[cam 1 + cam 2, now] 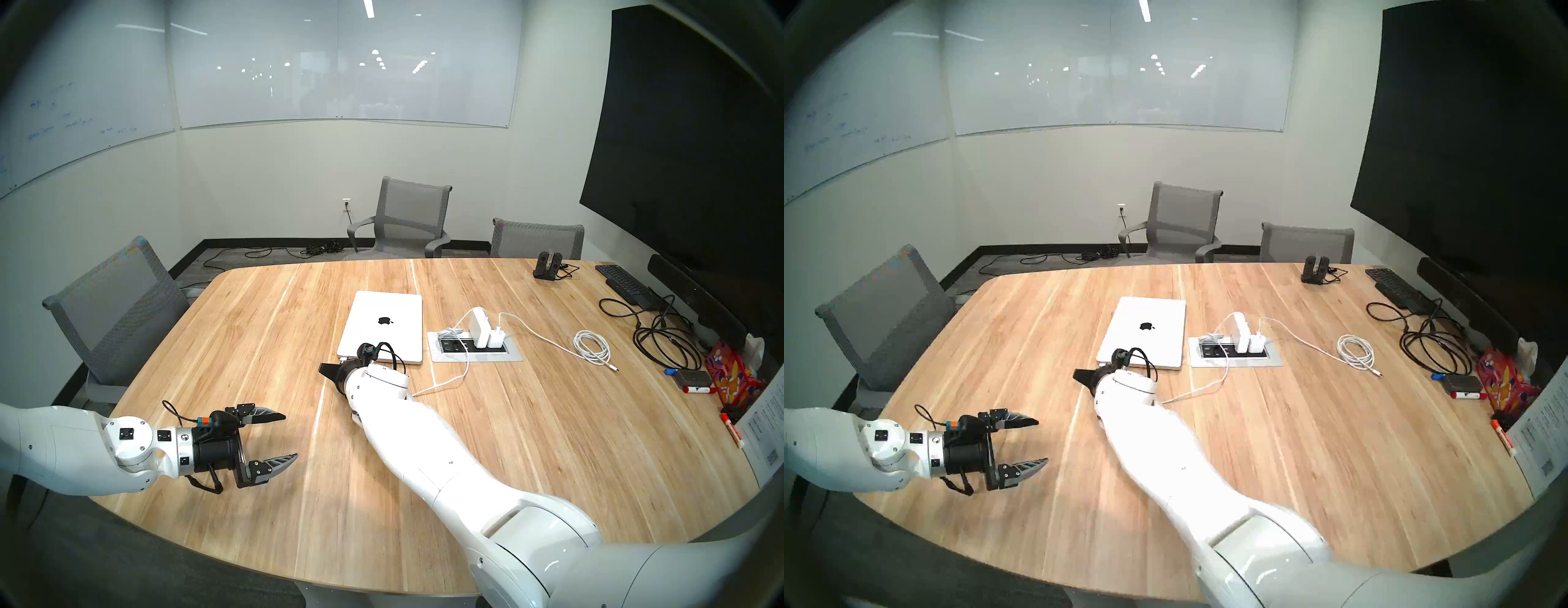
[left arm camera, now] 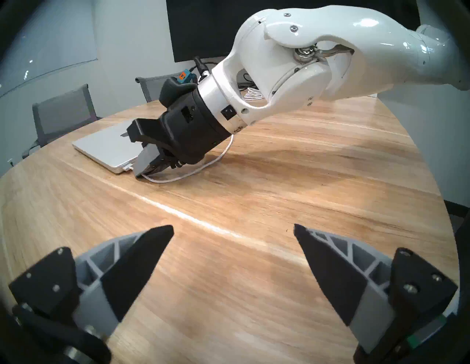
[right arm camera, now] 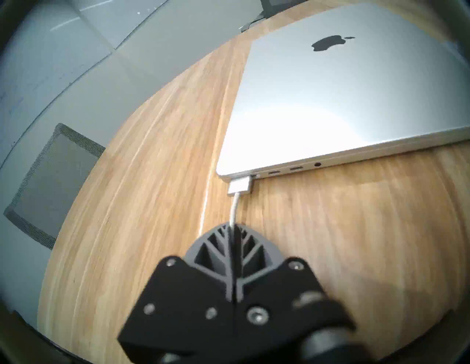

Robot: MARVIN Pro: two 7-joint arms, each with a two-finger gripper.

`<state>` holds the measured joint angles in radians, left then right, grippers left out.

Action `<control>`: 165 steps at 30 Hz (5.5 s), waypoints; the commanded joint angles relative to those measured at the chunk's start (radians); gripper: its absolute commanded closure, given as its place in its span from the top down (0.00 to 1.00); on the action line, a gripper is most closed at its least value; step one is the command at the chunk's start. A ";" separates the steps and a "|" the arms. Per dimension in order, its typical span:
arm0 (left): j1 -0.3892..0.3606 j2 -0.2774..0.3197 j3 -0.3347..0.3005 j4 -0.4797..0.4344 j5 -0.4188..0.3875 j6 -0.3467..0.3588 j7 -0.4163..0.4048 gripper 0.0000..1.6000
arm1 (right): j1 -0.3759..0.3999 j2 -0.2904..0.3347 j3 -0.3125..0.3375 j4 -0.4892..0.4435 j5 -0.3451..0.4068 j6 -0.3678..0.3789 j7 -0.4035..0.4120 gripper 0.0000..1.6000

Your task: Plug the charging cable into the port of a MacBook

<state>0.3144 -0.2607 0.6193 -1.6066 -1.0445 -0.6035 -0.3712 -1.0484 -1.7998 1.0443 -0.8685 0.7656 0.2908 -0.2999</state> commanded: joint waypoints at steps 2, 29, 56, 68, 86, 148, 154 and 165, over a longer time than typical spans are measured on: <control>-0.008 -0.001 -0.007 0.000 0.000 -0.002 0.001 1.00 | 0.020 -0.023 0.005 0.004 0.003 -0.018 -0.002 0.00; -0.008 -0.001 -0.007 0.000 0.000 -0.002 0.001 1.00 | -0.027 0.013 0.016 -0.064 -0.004 -0.007 -0.018 0.00; -0.008 -0.001 -0.007 0.000 0.000 -0.002 0.001 1.00 | -0.064 0.030 -0.002 -0.114 -0.012 0.015 0.000 0.00; -0.008 -0.001 -0.007 0.000 0.000 -0.002 0.001 1.00 | -0.040 0.019 0.005 -0.071 -0.020 -0.001 0.015 0.00; -0.007 -0.001 -0.008 0.000 0.000 -0.002 0.001 1.00 | 0.000 0.007 0.010 0.003 -0.019 -0.021 0.035 0.35; -0.008 -0.001 -0.007 0.000 0.000 -0.002 0.001 1.00 | -0.203 0.287 -0.082 -0.547 -0.117 0.221 0.043 1.00; -0.008 -0.001 -0.007 0.000 0.000 -0.002 0.001 1.00 | -0.233 0.348 -0.085 -0.654 -0.134 0.271 0.049 1.00; -0.008 -0.001 -0.007 0.000 0.000 -0.002 0.001 1.00 | -0.255 0.450 -0.085 -0.753 -0.162 0.315 0.100 1.00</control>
<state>0.3144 -0.2607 0.6194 -1.6066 -1.0445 -0.6035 -0.3712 -1.2994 -1.4216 0.9582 -1.5295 0.6143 0.5899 -0.2315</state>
